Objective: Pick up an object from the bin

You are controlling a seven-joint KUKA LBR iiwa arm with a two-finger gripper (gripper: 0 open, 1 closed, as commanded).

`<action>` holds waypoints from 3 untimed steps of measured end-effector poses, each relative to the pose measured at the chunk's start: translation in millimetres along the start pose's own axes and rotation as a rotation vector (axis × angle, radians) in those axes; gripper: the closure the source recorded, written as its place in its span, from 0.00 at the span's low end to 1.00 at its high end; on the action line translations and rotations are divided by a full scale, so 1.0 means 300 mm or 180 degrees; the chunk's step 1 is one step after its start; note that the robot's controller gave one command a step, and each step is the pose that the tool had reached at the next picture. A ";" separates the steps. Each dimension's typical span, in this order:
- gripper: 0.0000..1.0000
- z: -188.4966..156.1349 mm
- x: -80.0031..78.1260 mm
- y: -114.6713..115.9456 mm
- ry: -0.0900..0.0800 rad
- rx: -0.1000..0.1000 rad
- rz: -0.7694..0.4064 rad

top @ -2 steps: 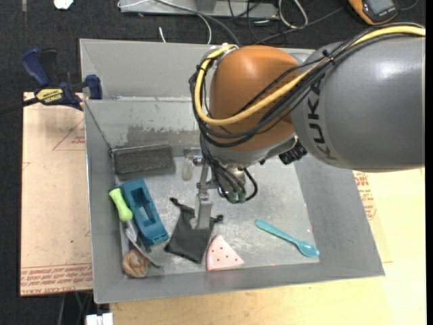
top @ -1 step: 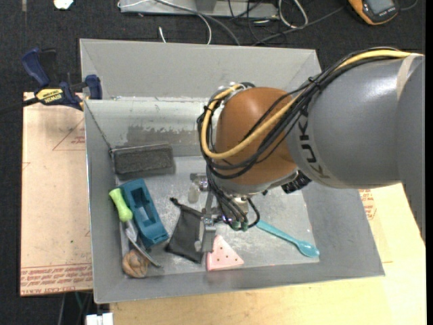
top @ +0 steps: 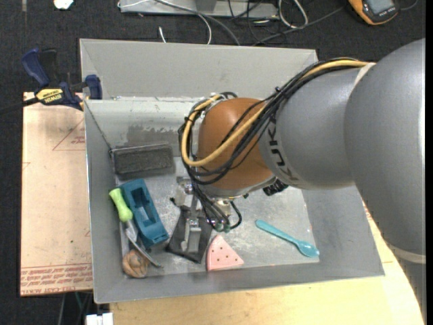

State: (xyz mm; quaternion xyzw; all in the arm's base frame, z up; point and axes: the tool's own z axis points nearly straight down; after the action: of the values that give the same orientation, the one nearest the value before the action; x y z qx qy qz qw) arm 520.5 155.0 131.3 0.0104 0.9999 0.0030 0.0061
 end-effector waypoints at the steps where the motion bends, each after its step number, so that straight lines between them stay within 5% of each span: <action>1: 0.00 0.059 -0.008 -0.187 0.0024 0.0005 -0.0097; 2: 0.00 0.060 -0.008 -0.272 0.0024 0.0008 0.0045; 3: 0.00 0.201 0.017 -0.236 0.0030 0.0007 0.0199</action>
Offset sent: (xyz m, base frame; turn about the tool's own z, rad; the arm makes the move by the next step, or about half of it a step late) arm -0.0009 -0.0325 -0.0074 0.1014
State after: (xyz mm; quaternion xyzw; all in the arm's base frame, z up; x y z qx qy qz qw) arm 514.6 84.7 70.6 0.0417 0.9991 0.0021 0.0013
